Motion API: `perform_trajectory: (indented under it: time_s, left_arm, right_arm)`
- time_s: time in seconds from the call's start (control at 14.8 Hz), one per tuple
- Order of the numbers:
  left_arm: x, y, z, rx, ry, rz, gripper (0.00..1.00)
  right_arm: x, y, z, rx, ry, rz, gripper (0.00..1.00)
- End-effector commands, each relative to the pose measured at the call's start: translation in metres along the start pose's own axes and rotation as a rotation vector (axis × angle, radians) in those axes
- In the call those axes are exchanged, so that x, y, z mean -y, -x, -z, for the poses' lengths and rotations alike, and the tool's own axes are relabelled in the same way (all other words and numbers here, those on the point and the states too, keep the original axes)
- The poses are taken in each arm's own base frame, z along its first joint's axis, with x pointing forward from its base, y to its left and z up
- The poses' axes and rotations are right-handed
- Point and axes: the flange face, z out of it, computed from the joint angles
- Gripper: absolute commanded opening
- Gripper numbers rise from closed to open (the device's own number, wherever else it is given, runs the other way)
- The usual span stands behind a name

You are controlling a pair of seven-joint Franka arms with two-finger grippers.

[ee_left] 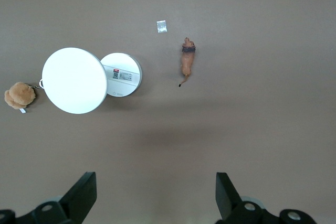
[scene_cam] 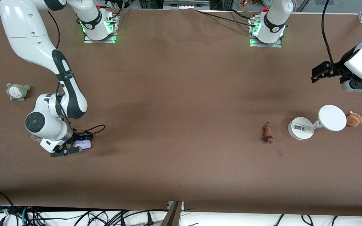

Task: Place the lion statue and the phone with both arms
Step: 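Carry the white phone with the right gripper toward the glass cup, then lower the phone beside the glass cup, open and withdraw the right gripper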

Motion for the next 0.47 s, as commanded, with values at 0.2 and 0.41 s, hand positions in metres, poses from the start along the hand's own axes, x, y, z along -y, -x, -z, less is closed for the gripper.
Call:
perform_trajectory:
  time_s: [0.2, 0.41]
  left_arm:
    - [0.005, -0.004, 0.000, -0.005, -0.028, 0.003, 1.00]
    - [0.005, -0.004, 0.001, -0.007, -0.028, 0.000, 1.00]
  right_arm:
    - [0.008, 0.028, 0.161, 0.102, -0.050, -0.048, 1.00]
    - [0.013, 0.055, 0.238, 0.127, -0.054, -0.099, 1.00]
